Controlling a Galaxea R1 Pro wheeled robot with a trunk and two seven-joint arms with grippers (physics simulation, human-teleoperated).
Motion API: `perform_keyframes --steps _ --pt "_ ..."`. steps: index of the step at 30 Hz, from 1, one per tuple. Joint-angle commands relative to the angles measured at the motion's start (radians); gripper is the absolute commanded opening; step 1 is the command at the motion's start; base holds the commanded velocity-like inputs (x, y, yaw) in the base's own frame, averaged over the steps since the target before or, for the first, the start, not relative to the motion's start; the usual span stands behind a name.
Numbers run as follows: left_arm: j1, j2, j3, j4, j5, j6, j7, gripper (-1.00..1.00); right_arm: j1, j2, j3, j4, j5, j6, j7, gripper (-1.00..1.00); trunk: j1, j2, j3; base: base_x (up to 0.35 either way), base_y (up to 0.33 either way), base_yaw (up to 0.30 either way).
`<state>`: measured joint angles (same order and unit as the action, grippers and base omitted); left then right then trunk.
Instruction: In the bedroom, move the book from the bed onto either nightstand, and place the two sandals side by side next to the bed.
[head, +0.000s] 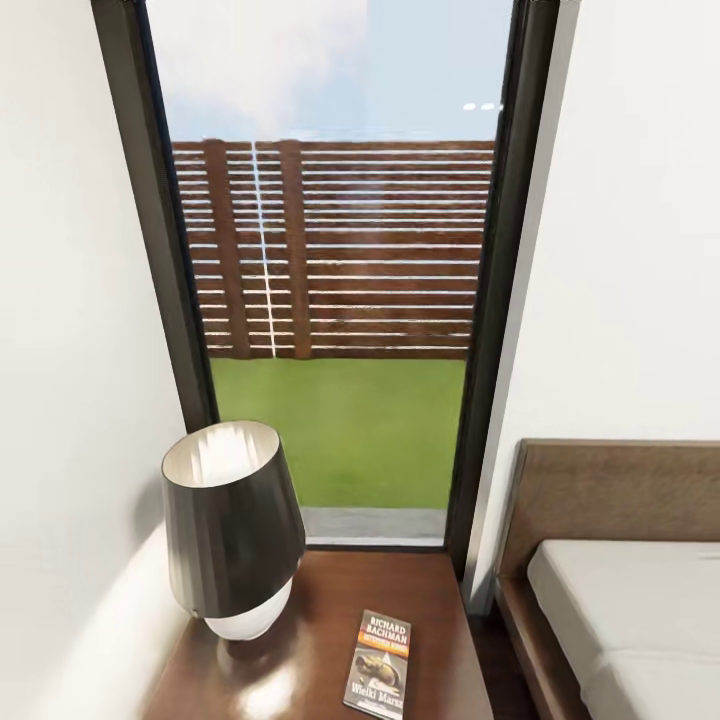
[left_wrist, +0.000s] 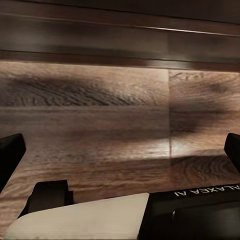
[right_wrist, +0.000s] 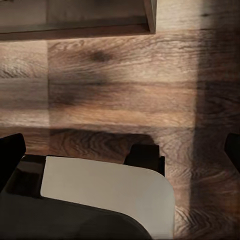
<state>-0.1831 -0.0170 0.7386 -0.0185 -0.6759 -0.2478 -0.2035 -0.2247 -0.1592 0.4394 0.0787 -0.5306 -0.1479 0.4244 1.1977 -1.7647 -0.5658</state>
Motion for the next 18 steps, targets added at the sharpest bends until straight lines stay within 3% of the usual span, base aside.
perform_keyframes --steps 1,18 --pt "0.001 -0.002 0.008 -0.001 -0.007 -0.001 0.002 1.0 -0.001 0.001 0.008 0.004 -0.009 -0.007 0.003 1.0 -0.004 0.007 0.002 0.0 0.0 0.0" --pt "0.004 0.001 0.012 -0.003 -0.002 0.001 0.013 1.0 0.001 0.003 0.009 0.002 -0.009 -0.01 -0.003 1.0 -0.004 0.007 0.002 0.0 0.0 0.0"
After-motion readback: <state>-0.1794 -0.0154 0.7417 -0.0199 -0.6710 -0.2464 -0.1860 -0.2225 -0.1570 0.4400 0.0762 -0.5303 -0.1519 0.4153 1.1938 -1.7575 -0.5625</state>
